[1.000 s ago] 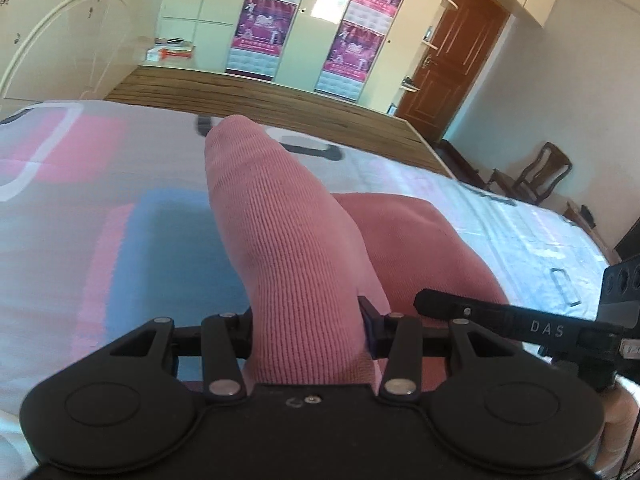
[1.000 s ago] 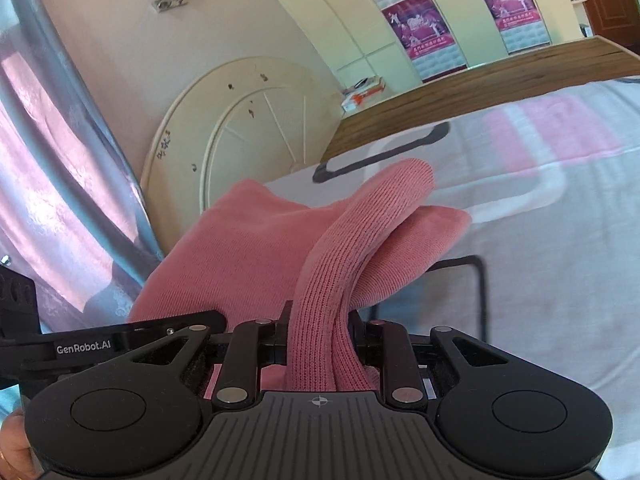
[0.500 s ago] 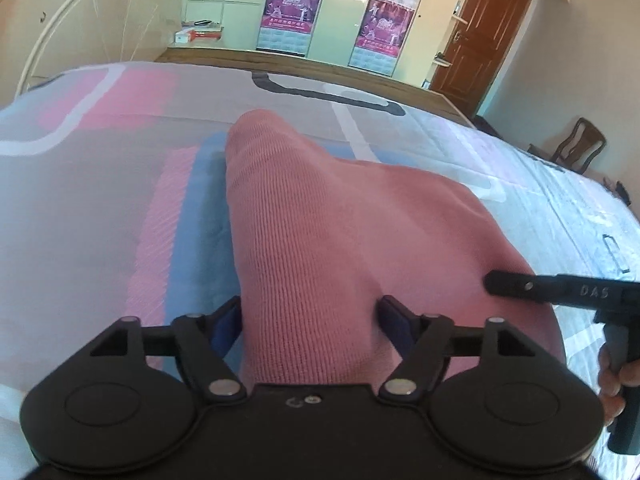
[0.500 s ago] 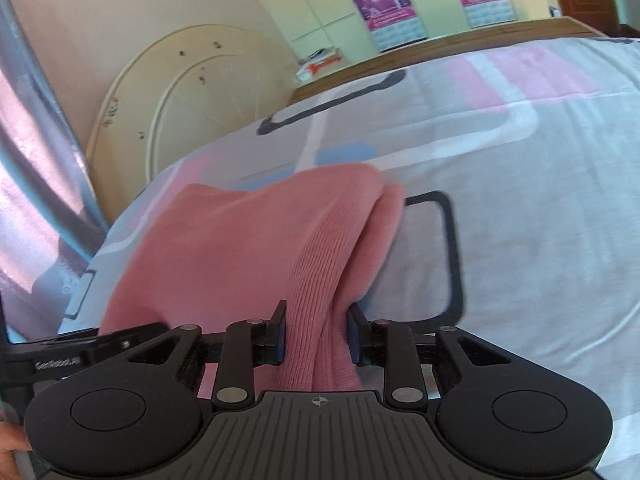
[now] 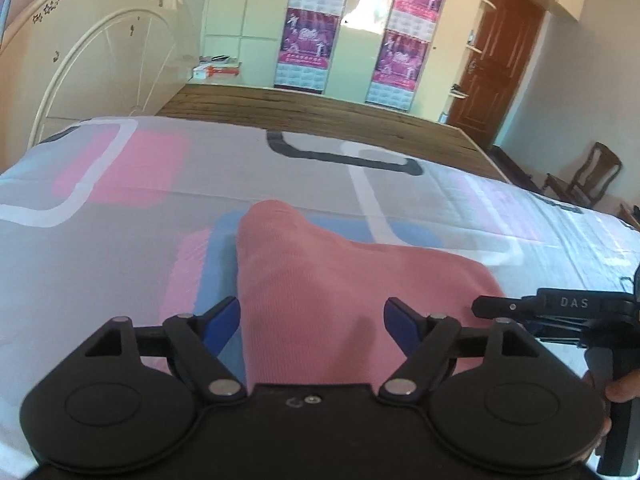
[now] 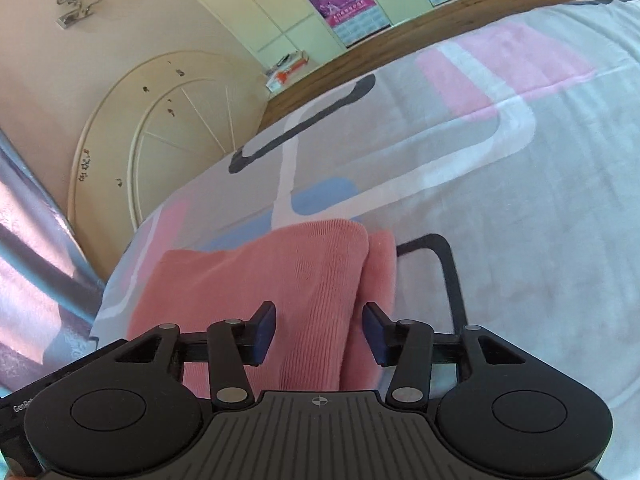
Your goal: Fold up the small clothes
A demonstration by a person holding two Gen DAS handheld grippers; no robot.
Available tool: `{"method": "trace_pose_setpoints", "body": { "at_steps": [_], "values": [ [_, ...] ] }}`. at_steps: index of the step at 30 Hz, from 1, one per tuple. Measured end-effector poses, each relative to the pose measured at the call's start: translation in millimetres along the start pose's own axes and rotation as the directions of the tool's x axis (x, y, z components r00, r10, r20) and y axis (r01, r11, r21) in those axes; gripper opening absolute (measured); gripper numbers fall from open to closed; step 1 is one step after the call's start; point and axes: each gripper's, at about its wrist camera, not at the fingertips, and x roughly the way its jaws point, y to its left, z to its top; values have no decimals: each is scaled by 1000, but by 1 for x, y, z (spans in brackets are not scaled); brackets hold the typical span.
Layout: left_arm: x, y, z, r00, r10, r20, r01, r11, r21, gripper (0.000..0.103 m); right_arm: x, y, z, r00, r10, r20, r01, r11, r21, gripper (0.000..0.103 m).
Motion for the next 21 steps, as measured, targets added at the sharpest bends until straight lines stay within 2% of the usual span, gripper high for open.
{"method": "trace_pose_setpoints", "body": {
  "at_steps": [2, 3, 4, 6, 8, 11, 12, 14, 16, 19, 21],
  "values": [
    [12, 5, 2, 1000, 18, -6, -18, 1000, -11, 77, 10, 2, 3, 1000, -7, -14, 7, 1000, -10, 47],
    [17, 8, 3, 1000, 23, -11, -24, 1000, -17, 77, 14, 3, 4, 1000, -13, -14, 13, 1000, -21, 43],
    [23, 11, 3, 999, 27, -20, -28, 999, -27, 77, 17, 6, 4, 1000, -23, -5, 23, 999, -41, 28],
    [31, 16, 2, 999, 27, -34, -28, 998, -52, 77, 22, 12, 5, 1000, -26, 2, 26, 997, -79, 23],
    [37, 20, 2, 999, 35, -31, -37, 997, -71, 77, 22, 23, 5, 999, -35, 34, 40, 987, -156, 19],
    [39, 20, -2, 999, 51, -1, -51, 995, -85, 76, 11, 40, 0, 990, -2, 139, 44, 954, -296, 16],
    [41, 19, -4, 998, 61, 6, -60, 995, -84, 78, 13, 38, -1, 988, -33, 152, 79, 949, -307, 10],
    [45, 15, -9, 997, 75, -3, -76, 995, -65, 80, 25, 21, 1, 986, -119, 115, 145, 957, -252, 10],
    [44, 12, -11, 996, 87, 7, -87, 995, -48, 81, 23, 6, -1, 984, -145, 99, 162, 968, -190, 10],
    [38, 13, -10, 997, 78, 10, -77, 996, -36, 81, 9, 5, -11, 984, -155, 88, 171, 961, -217, 9],
    [30, 14, -9, 998, 67, 10, -67, 997, -29, 81, -3, 2, -12, 987, -128, 93, 144, 971, -191, 9]
  ]
}}
